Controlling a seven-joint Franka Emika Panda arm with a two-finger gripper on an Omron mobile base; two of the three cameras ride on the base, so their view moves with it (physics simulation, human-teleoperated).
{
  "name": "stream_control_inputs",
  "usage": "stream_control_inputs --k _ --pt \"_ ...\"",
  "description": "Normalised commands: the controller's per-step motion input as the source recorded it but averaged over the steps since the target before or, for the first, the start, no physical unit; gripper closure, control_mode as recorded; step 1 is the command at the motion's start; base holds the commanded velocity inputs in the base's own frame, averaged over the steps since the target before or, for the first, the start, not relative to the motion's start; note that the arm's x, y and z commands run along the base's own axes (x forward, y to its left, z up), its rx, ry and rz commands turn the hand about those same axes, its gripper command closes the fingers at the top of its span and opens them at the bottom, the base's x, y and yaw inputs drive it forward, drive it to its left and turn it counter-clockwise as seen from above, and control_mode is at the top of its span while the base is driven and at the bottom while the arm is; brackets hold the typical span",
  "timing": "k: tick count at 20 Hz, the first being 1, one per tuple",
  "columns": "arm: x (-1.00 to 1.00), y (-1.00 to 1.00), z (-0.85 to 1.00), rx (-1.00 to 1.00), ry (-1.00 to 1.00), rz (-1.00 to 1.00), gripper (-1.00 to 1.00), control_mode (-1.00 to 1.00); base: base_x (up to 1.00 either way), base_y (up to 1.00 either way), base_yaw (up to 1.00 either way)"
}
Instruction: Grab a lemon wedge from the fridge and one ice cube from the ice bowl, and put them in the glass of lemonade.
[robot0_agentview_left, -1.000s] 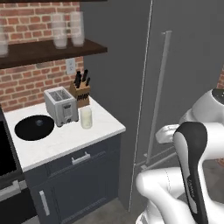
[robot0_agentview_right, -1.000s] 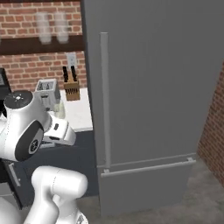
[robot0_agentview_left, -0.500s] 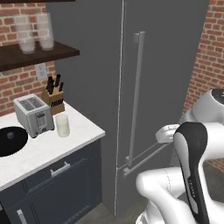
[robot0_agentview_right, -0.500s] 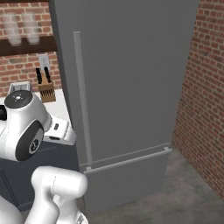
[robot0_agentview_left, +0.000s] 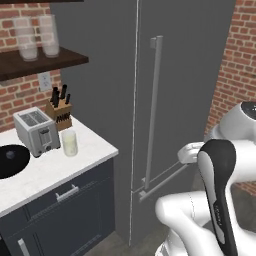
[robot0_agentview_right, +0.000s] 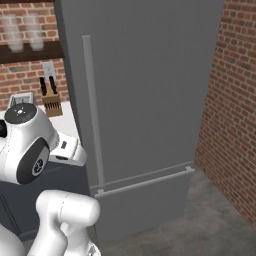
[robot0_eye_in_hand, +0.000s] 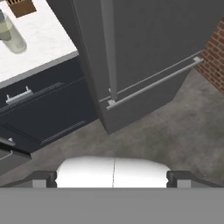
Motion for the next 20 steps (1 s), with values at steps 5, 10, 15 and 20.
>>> stream_control_inputs --k 5,10,15,20 --pt "0.00 0.00 0.00 0.00 0.00 0.00 -1.00 1.00 -0.17 0.04 0.00" --pt "0.00 0.00 0.00 0.00 0.00 0.00 -1.00 1.00 -0.10 0.00 0.00" --pt "0.00 0.00 0.00 0.00 0.00 0.00 -1.00 1.00 -0.03 0.00 0.00" --pt "-0.23 0.01 0.31 0.00 -0.24 0.01 -1.00 -1.00 -0.01 0.01 0.00"
